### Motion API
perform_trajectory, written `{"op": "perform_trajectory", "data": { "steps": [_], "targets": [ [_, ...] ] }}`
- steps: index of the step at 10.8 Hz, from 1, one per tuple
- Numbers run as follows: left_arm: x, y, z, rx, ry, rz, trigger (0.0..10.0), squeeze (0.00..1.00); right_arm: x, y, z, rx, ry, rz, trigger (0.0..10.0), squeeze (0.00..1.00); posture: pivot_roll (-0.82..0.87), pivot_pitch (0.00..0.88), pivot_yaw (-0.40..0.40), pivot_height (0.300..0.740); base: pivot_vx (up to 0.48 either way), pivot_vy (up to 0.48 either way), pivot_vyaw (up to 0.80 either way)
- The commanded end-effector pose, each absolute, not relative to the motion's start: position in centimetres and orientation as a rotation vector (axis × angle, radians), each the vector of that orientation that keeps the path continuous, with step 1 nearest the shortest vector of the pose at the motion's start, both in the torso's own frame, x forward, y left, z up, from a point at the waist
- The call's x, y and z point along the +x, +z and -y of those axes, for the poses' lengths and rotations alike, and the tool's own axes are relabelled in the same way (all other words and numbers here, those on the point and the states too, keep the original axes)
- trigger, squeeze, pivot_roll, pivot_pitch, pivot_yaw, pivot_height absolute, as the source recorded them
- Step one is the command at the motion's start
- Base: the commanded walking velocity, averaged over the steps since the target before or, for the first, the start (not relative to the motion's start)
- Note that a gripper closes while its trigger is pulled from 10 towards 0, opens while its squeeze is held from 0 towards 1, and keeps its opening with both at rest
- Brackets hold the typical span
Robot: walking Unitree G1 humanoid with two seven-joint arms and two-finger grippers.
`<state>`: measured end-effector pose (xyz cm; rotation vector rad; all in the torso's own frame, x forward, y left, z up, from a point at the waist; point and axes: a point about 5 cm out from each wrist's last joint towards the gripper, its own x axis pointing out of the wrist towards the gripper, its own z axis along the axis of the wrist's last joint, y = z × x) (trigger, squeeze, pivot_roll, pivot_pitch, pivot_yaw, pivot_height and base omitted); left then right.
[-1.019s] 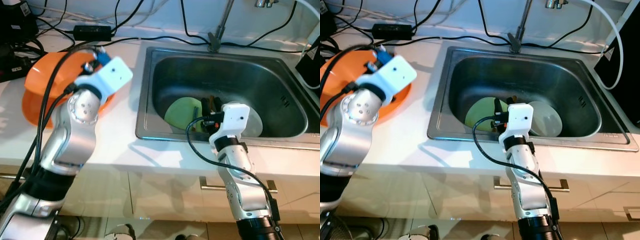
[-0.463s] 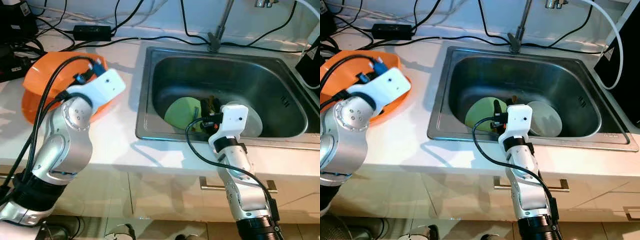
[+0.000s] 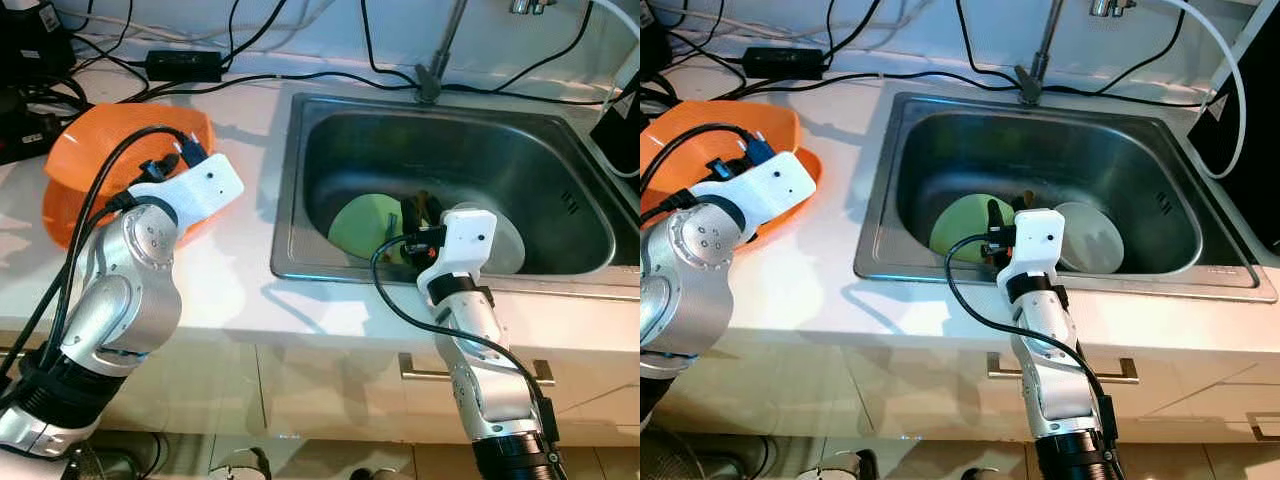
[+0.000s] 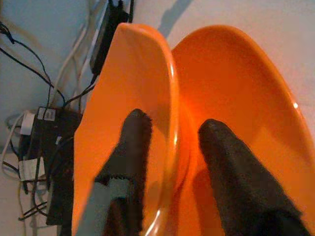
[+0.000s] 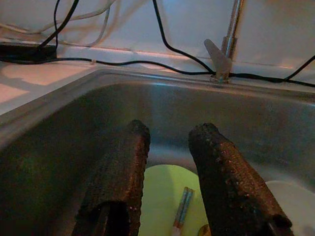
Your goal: Kitchen organization
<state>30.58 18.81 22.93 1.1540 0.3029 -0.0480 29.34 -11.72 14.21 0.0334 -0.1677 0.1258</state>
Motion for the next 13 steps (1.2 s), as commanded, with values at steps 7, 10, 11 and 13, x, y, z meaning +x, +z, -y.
{"op": "perform_trajectory", "data": {
  "steps": [7,10,11,13],
  "targets": [
    [31.2,23.3,-18.4,1.203,-0.059,-0.285,0.0,0.00,29.5,14.2,12.0,0.025,0.110,0.168,10.0,0.00,0.10,0.099,-0.069,0.740,0.000,0.000,0.00],
    [31.3,23.4,-18.1,1.215,-0.068,-0.268,0.0,0.00,29.5,14.2,12.0,0.024,0.108,0.166,10.0,0.00,0.10,0.096,-0.069,0.740,0.000,0.000,0.00],
    [31.4,23.5,-18.0,1.230,-0.068,-0.255,0.0,0.00,29.5,14.2,12.0,0.024,0.108,0.165,10.0,0.00,0.10,0.096,-0.070,0.740,0.000,0.000,0.00],
    [32.2,27.5,-16.2,1.329,0.007,0.074,0.0,0.00,29.6,14.2,12.0,0.025,0.108,0.165,10.0,0.00,0.10,0.096,-0.071,0.740,0.000,0.000,0.00]
  ]
}}
